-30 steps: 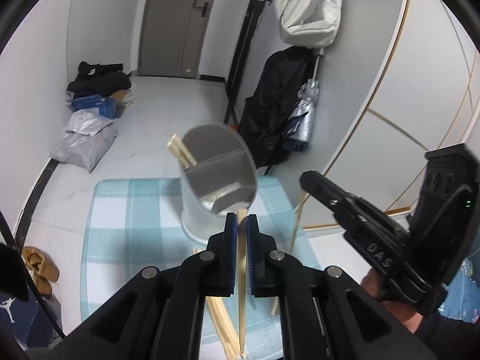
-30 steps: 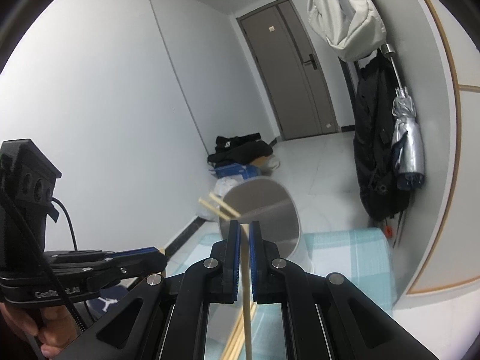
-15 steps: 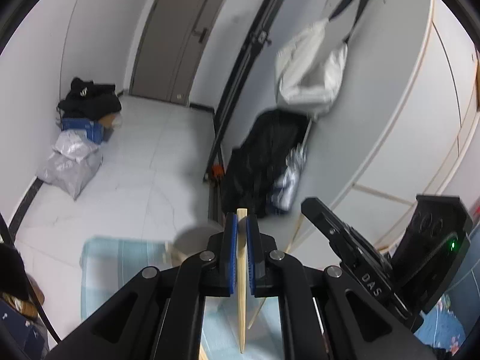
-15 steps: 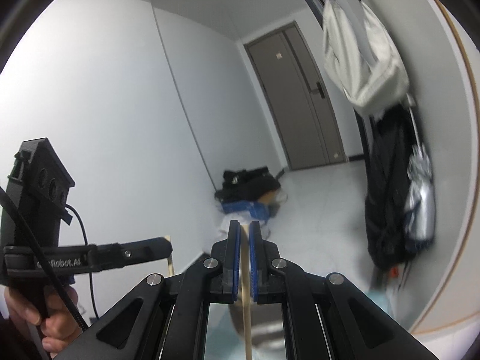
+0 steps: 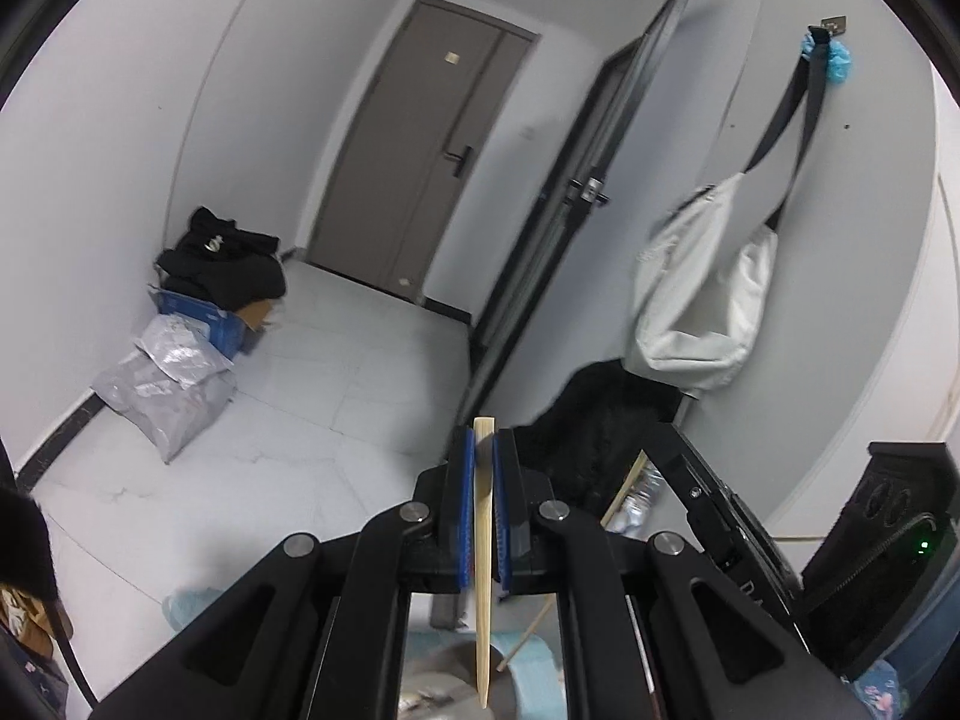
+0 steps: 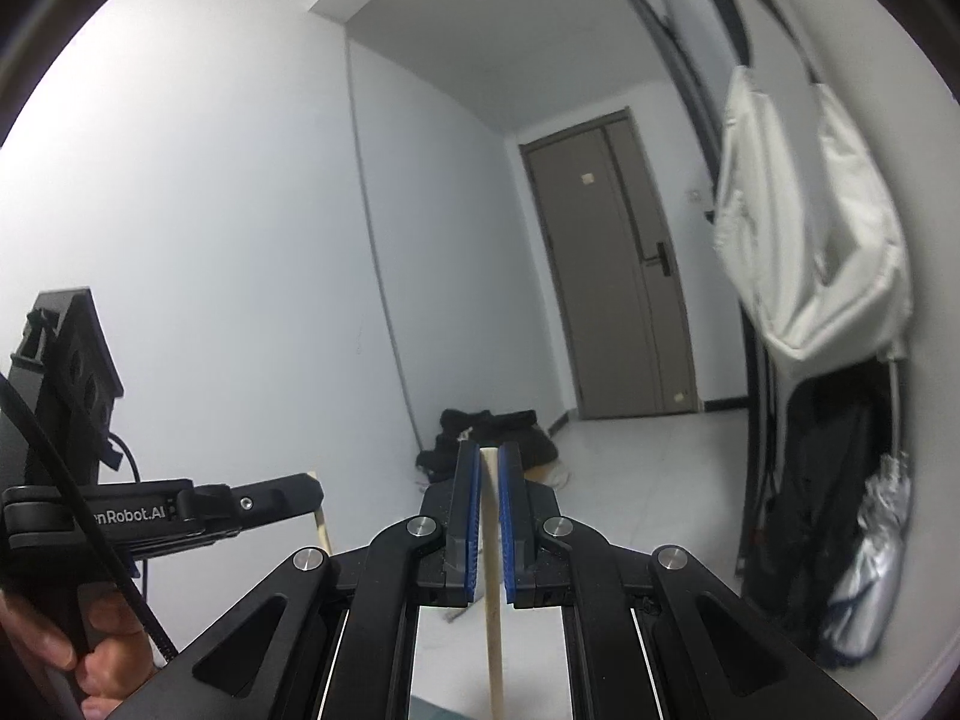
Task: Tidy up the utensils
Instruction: 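Lower both held chopsticks into the white holder's compartment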
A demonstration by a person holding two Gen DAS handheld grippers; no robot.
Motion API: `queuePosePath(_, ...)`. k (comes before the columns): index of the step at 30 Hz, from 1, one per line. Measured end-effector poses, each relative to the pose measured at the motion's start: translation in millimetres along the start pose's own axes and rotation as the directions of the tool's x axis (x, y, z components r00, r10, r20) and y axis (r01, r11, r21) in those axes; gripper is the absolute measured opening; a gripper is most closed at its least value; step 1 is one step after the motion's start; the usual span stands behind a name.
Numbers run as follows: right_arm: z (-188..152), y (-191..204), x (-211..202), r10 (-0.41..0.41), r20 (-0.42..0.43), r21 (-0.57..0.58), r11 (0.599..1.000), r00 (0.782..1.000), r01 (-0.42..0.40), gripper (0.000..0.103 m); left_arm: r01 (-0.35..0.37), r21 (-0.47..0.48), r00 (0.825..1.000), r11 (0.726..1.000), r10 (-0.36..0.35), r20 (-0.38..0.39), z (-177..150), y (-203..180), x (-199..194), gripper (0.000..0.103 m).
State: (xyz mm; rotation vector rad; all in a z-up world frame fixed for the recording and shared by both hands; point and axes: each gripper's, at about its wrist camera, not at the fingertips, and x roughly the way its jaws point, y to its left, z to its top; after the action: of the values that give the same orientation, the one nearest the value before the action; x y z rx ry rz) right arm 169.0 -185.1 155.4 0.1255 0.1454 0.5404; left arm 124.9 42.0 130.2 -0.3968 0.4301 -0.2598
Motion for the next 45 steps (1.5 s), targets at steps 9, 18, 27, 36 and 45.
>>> queuePosePath(9,-46.8,6.3,29.3,0.062,-0.038,-0.061,0.996,0.997,-0.064,0.005,-0.006,0.082,0.992,0.997,-0.004,0.124,-20.1,6.6,6.3,0.003)
queuePosePath(18,-71.3,-10.9,23.0,0.06,-0.071,-0.039,0.997,0.996,-0.063,0.005,0.016,0.114,0.998,0.993,-0.022,0.054,-41.5,11.3,18.4,0.003)
queuePosePath(27,-81.5,-9.3,12.7,0.083,-0.106,-0.088,0.992,0.991,-0.093,0.005,0.024,0.098,1.0,0.995,-0.024,-0.001,-55.3,13.2,17.0,0.003)
queuePosePath(36,-90.1,-5.8,12.5,0.132,-0.184,-0.117,0.981,0.974,-0.155,0.005,0.039,0.147,0.998,0.988,-0.03,-0.063,-67.0,6.1,5.6,0.003)
queuePosePath(45,-112.9,-2.1,21.4,0.175,-0.313,-0.031,0.981,0.934,-0.194,0.009,0.023,0.156,0.979,0.987,0.01,-0.205,-82.4,10.0,13.5,0.003)
